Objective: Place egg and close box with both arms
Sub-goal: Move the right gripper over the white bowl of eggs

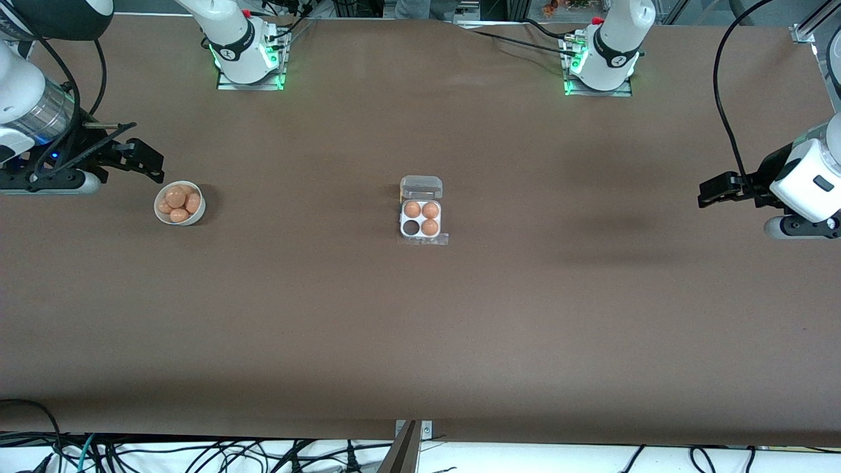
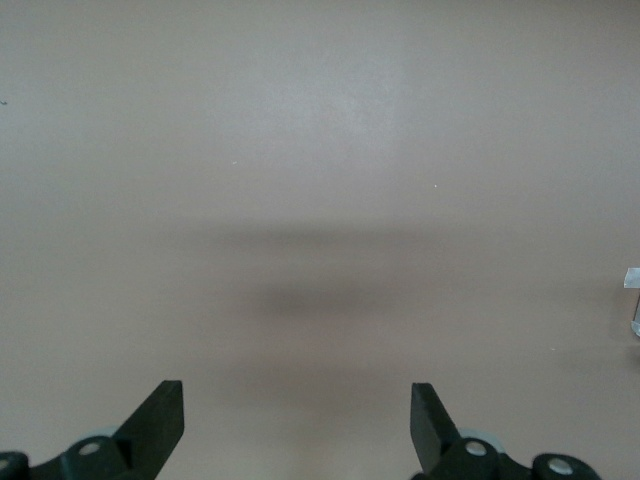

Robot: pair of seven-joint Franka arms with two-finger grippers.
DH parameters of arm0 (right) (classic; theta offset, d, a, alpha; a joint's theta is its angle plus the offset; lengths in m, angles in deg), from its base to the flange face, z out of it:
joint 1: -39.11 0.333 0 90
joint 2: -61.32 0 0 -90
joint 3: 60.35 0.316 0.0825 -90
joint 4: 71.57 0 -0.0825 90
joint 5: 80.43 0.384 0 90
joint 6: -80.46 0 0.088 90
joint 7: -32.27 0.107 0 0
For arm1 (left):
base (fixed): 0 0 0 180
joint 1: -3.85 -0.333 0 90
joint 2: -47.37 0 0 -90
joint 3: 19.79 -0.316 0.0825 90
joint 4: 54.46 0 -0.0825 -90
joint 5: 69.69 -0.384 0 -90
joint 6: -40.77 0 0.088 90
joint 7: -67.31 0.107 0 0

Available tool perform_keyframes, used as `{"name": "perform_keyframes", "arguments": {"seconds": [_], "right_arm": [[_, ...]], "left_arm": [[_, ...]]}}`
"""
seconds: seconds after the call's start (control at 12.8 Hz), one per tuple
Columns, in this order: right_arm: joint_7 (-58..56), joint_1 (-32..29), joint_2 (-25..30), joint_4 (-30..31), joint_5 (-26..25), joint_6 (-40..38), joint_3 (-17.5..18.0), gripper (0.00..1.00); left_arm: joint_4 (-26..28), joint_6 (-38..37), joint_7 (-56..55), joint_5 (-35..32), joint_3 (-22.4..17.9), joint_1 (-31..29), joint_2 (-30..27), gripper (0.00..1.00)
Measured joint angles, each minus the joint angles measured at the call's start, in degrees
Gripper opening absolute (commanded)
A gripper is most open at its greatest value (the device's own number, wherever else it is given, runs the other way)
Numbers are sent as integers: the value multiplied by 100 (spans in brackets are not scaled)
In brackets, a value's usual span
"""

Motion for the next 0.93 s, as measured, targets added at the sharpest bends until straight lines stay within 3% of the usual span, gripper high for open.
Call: {"name": "perform_keyframes", "arguments": {"seconds": [0.31,0.62,0.93], "right_arm": [[-26,0,-154,78,-21,-96,0,100],[-27,-40,-883,208,-84,-309,-145,100],[-243,-102,-917,1203,-87,766,-526,100]], "left_arm": [[0,16,0,0,-2,-6,7,100],[-1,22,0,0,-9,-25,9,100],[-1,23,0,0,-9,-26,9,100]]}}
